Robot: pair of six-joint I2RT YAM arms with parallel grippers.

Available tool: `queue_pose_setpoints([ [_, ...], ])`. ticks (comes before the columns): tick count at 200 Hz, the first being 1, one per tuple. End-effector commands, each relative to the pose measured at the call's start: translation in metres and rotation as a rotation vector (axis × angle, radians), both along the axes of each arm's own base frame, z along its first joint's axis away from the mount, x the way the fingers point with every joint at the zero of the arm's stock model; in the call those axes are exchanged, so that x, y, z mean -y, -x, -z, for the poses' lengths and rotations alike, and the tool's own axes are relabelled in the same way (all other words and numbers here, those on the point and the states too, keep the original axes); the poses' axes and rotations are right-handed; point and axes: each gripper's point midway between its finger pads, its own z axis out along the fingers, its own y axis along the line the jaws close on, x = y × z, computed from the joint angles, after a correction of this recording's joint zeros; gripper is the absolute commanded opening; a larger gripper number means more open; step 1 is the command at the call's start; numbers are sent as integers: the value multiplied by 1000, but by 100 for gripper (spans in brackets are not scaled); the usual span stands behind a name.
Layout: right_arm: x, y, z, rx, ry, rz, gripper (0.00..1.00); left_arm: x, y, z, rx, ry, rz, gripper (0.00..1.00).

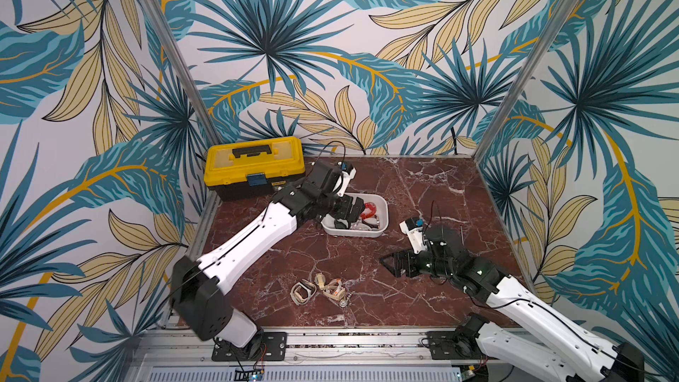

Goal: Put the watch into the storage box
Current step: Place the watch in the storage box, then pick up the watch at the center of the board.

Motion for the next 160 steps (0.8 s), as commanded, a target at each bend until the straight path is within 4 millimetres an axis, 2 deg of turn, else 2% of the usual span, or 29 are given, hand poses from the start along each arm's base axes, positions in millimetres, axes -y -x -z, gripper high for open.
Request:
queue_pose_setpoints([
  [1, -36, 1, -4, -29, -166, -113, 95, -6, 26, -34, 158, 158, 32, 100],
  [5, -40, 1, -4, -33, -187, -130, 95, -10, 34, -37, 177, 177, 34, 100],
  [6, -42, 1, -3, -38, -191, -136, 95, -13, 37, -43, 193, 189, 35, 100],
  [23, -63, 3, 3, -82, -267, -227, 94, -29, 69, -45, 223, 239, 50, 100],
  [47, -87, -3, 17, -148, -315, -316, 92, -51, 104, -29, 213, 267, 44, 100],
  [71, -109, -11, 34, -217, -363, -389, 85, -62, 132, -13, 198, 302, 60, 100],
  [100, -131, -22, 52, -301, -400, -453, 75, -69, 154, 0, 187, 327, 72, 100],
  [119, -141, -27, 55, -345, -442, -482, 69, -61, 167, 7, 165, 329, 121, 100],
  [140, -144, -25, 63, -388, -448, -496, 66, -57, 180, 28, 77, 275, 141, 100],
  [160, -145, -19, 67, -432, -457, -514, 64, -61, 190, 44, 12, 213, 119, 100],
])
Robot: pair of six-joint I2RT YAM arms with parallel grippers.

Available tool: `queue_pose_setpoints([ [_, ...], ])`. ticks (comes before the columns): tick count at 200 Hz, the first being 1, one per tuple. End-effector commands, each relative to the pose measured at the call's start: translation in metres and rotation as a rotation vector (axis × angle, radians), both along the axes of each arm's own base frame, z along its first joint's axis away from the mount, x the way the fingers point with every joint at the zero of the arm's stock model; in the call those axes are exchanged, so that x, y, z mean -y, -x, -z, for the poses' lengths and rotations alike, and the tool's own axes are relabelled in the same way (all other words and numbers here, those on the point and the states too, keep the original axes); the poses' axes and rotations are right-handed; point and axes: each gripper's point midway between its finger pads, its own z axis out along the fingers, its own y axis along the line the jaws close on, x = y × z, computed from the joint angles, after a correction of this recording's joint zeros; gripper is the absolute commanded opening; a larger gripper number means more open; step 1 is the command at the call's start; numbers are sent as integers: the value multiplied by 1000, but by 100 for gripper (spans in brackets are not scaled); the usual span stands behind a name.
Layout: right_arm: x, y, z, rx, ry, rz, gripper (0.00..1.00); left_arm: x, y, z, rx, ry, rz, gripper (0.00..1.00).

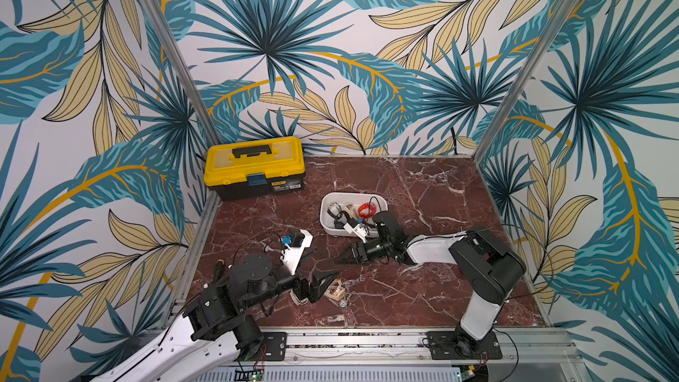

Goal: Put the watch into the storage box
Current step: Pick up the watch at the center of the board.

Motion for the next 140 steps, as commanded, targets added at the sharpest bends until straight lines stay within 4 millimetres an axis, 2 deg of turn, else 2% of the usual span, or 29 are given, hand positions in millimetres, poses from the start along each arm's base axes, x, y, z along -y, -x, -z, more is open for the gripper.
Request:
queue_pose_setpoints([
  [1, -6, 11, -9, -38, -62, -72, 64, -9, 7, 35, -106, -109, -50, 100],
  [33, -6, 28, 3, -62, -1, -114, 64, -29, 10, 58, -182, -279, -180, 100],
  [81, -8, 42, 19, -89, 67, -156, 63, -36, 27, 76, -209, -539, -235, 100],
  [113, -9, 45, 21, -99, 74, -166, 61, -43, 30, 68, -210, -473, -245, 100],
  [140, -9, 54, 23, -102, 92, -198, 58, -47, 32, 65, -207, -429, -242, 100],
])
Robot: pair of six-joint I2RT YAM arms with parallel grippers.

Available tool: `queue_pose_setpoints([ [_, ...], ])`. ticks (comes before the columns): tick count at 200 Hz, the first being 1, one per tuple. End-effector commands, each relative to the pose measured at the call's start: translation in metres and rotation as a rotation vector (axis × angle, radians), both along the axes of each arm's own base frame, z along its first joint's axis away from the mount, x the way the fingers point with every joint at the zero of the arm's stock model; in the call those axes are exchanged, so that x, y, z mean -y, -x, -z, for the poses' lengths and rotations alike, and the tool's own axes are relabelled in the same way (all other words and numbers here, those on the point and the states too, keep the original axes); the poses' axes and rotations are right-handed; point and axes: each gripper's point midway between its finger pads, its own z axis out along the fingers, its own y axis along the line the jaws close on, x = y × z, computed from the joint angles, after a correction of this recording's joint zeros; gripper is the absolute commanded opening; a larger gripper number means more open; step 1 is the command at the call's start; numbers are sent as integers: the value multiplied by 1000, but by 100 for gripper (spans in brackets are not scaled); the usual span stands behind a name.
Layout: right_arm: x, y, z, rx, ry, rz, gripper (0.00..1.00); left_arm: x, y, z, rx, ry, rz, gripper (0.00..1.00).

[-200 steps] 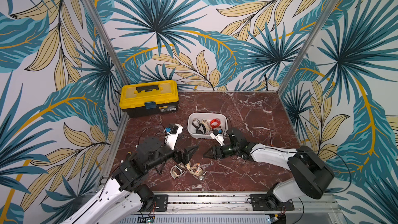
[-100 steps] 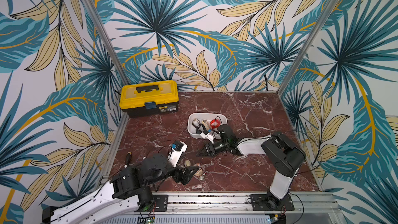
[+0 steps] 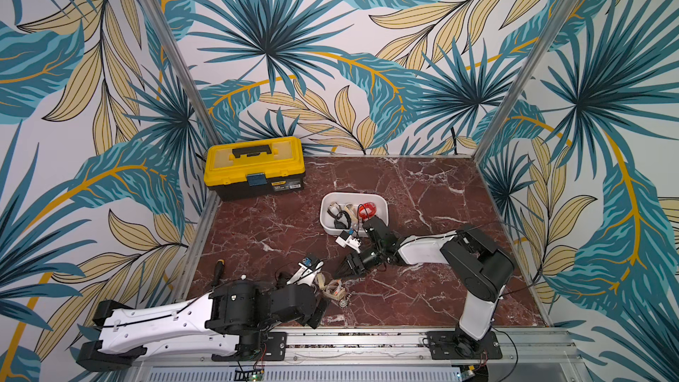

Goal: Put the watch into the storage box
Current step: Pick up the watch at the center of the board.

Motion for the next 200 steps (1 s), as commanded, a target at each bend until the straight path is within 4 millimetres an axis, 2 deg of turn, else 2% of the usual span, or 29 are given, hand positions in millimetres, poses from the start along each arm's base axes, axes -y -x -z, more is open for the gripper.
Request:
queue_pose_setpoints([
  [1, -2, 11, 3, -2, 14, -48, 58, -9, -4, -12, 25, 39, -47, 100],
  [34, -2, 14, 5, -3, 25, -58, 55, -5, -2, -3, 19, -21, -34, 100],
  [69, -5, 13, 5, -3, 28, -63, 48, -3, -1, -2, 19, -22, -27, 100],
  [101, -8, 15, 8, 0, 41, -73, 46, -4, -1, 1, 19, -26, -32, 100],
  [127, -11, 14, 13, -13, 52, -77, 37, -4, -2, 1, 20, -27, -32, 100],
  [152, -11, 15, 16, -10, 65, -81, 34, -4, -1, 2, 18, -24, -31, 99],
  [200, -10, 14, 19, -5, 80, -75, 19, -6, -2, 0, 23, -18, -36, 99],
])
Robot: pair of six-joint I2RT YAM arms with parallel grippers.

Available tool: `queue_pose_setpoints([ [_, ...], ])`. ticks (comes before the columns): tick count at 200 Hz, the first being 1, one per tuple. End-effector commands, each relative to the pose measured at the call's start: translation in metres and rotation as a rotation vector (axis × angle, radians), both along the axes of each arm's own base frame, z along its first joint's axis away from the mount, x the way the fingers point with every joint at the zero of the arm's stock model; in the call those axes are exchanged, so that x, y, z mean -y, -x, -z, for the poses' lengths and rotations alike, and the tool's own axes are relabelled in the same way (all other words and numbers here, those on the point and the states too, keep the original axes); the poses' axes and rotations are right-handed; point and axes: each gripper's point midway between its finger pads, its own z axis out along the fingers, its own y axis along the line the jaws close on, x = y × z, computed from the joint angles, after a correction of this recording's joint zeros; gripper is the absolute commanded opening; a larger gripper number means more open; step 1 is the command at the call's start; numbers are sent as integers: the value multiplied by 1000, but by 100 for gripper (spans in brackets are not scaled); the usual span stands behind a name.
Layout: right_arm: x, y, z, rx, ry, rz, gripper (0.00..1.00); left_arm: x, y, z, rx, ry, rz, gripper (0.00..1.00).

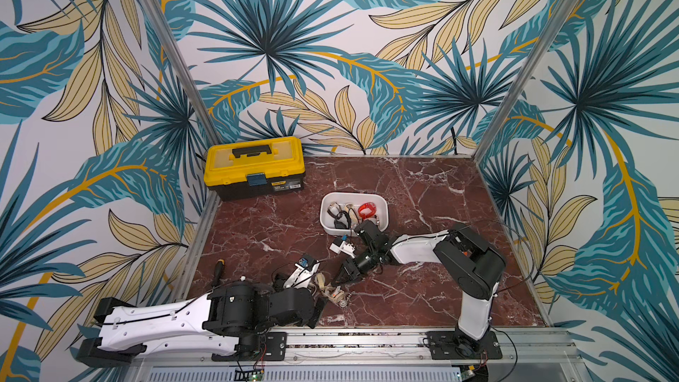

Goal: Put the watch into the storage box
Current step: Pick up the watch at the center of the board.

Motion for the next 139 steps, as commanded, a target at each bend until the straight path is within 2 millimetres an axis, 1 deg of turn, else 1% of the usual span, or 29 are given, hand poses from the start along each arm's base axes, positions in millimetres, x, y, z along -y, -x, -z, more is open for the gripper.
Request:
queue_pose_setpoints([
  [1, 0, 0, 8, 3, 29, -3, 19, -3, -2, -4, 14, 14, -15, 99],
  [8, -1, 0, 7, 5, 26, -3, 15, -3, -2, -4, 15, 16, -17, 99],
  [46, -6, -4, -8, 23, -7, 3, 4, -4, -3, -4, 20, 16, -19, 99],
  [100, -6, -9, -29, 77, -1, 3, 3, -5, -5, -7, 39, 21, -22, 99],
  [110, -4, -11, -31, 95, 14, 5, 2, -6, -6, -8, 43, 26, -21, 99],
  [114, -4, -11, -32, 98, 17, 6, 0, -6, -6, -8, 45, 29, -21, 99],
  [139, -2, -13, -37, 119, 38, 4, 0, -7, -7, -11, 57, 46, -25, 99],
])
